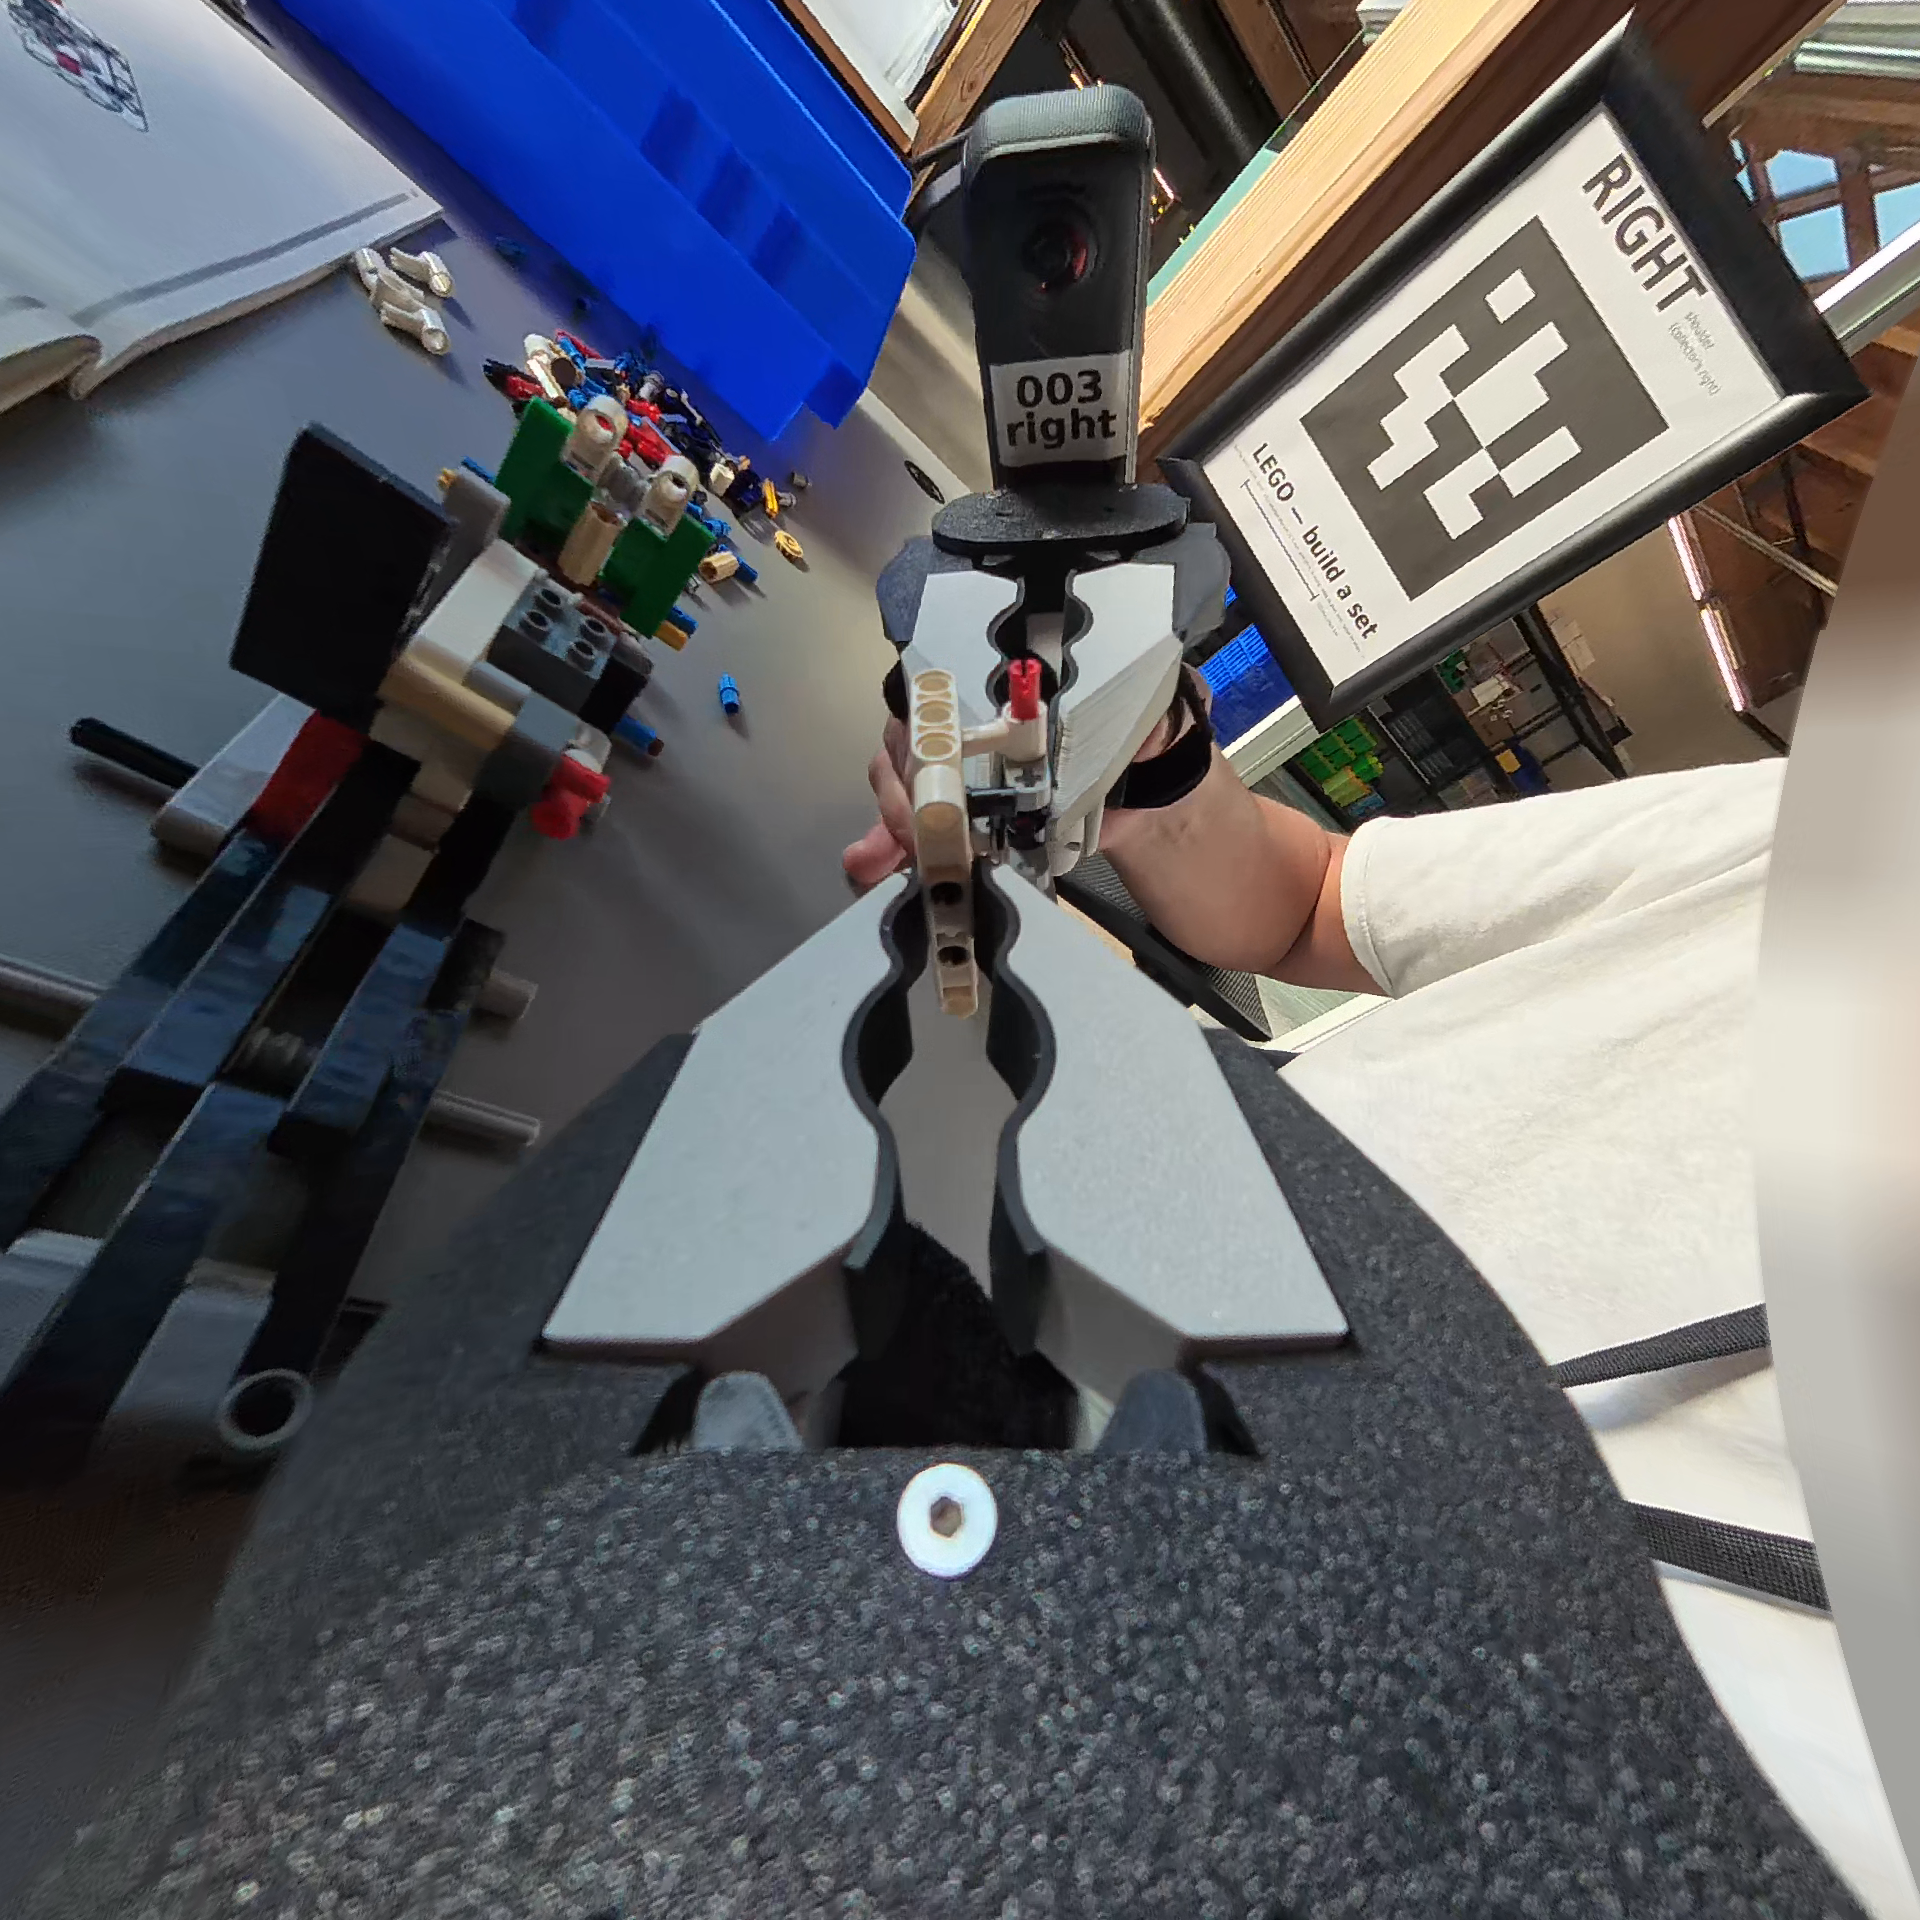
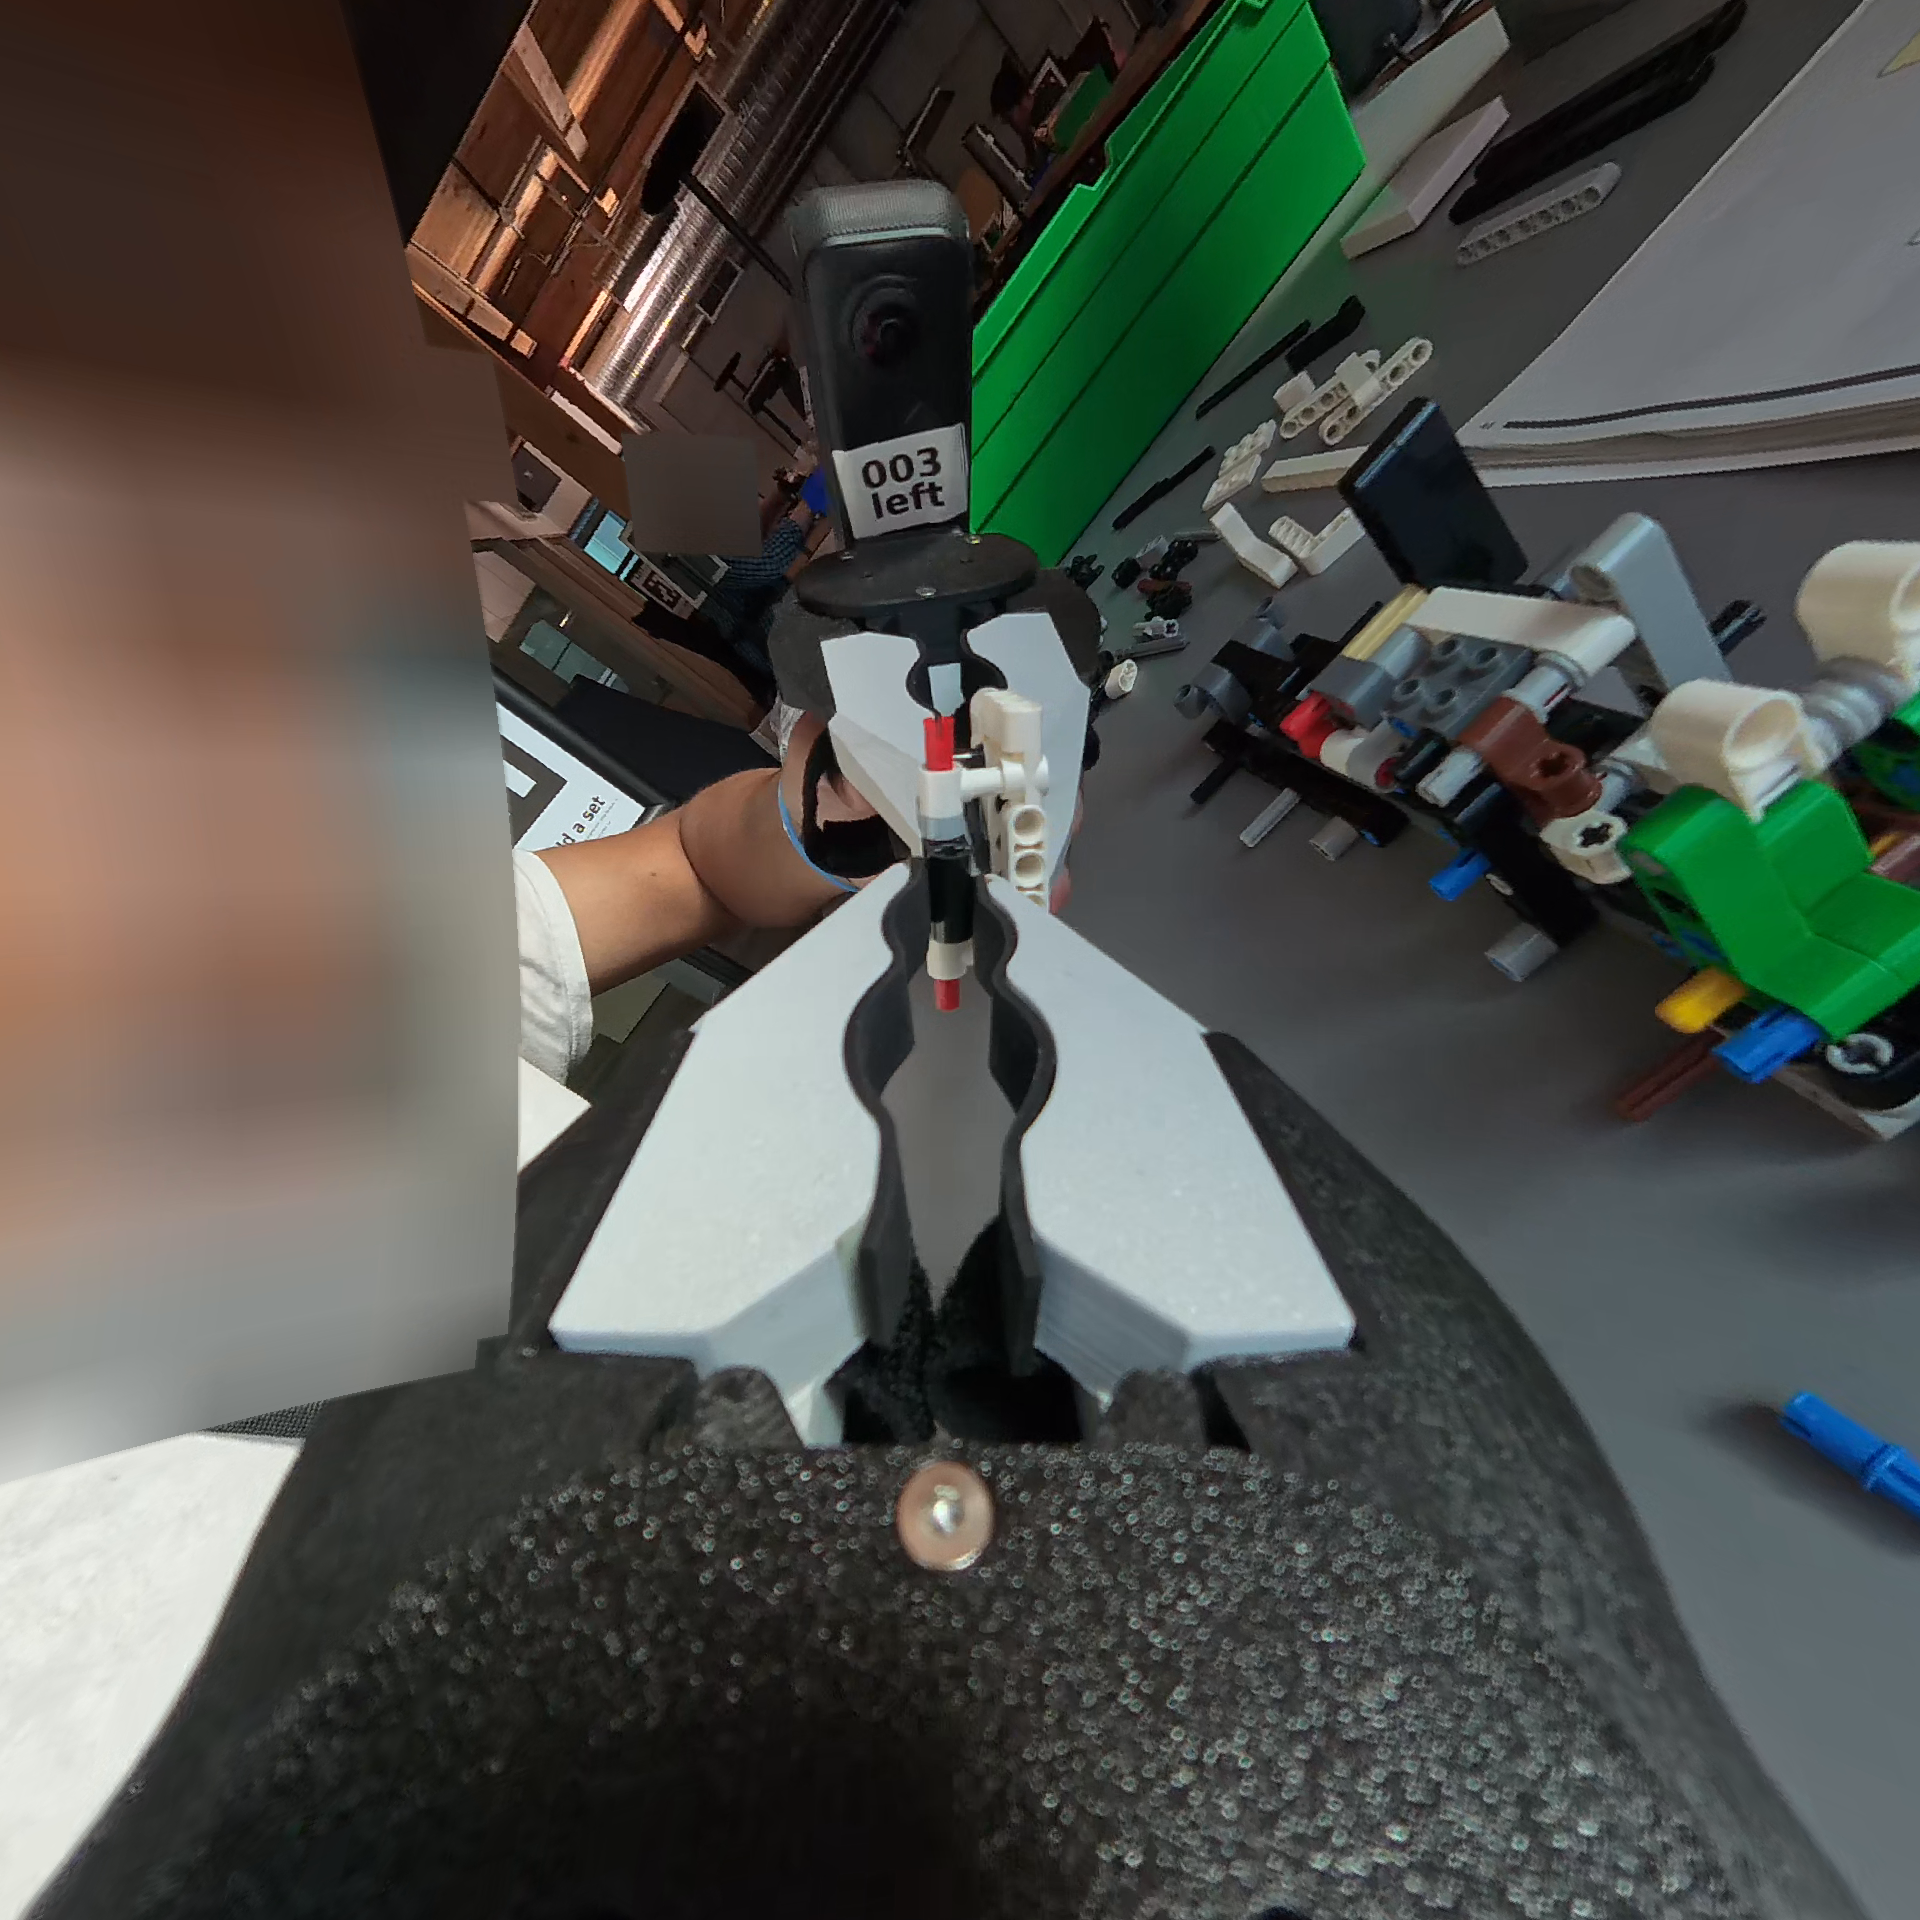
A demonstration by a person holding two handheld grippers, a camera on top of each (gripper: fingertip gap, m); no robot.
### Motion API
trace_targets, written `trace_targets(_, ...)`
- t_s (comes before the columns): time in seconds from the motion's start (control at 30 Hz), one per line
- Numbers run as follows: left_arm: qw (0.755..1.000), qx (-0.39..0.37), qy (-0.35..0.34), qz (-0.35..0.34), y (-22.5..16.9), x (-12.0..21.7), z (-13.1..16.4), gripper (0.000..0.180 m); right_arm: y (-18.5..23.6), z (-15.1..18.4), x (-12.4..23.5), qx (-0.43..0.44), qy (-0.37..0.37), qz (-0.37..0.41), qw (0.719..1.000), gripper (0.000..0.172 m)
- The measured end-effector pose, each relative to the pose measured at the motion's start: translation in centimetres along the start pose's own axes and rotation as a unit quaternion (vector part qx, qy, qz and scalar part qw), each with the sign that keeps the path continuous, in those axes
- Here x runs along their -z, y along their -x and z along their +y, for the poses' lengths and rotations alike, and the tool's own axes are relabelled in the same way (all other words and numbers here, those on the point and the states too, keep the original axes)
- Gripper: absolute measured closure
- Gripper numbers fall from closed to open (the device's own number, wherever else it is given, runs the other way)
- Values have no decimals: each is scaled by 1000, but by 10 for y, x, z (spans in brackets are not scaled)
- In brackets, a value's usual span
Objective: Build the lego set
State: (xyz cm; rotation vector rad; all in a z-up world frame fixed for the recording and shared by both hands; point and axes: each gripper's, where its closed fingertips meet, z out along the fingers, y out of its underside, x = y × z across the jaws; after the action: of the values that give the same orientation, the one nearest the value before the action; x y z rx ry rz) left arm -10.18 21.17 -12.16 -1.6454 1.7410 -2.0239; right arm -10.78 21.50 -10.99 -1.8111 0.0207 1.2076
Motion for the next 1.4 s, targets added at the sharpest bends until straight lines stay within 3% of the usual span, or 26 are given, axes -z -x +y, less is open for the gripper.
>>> trace_targets(0.5, 998, 57, 7, 29, 0, 1, 1, 175, 0, 0, -3, 39, -8, 19, 999, 166)
trace_targets(1.0, 998, 48, -1, 34, -3, 2, -1, 175, 2, -2, -1, 20, -17, 7, 1000, 167)
trace_targets(1.17, 997, 68, -8, 46, -6, 2, -3, 175, 6, -5, 0, -24, -20, -18, 999, 166)
trace_targets(1.4, 999, 34, -7, 7, 0, 0, -1, 176, -1, -2, 0, -12, -7, 8, 1000, 166)
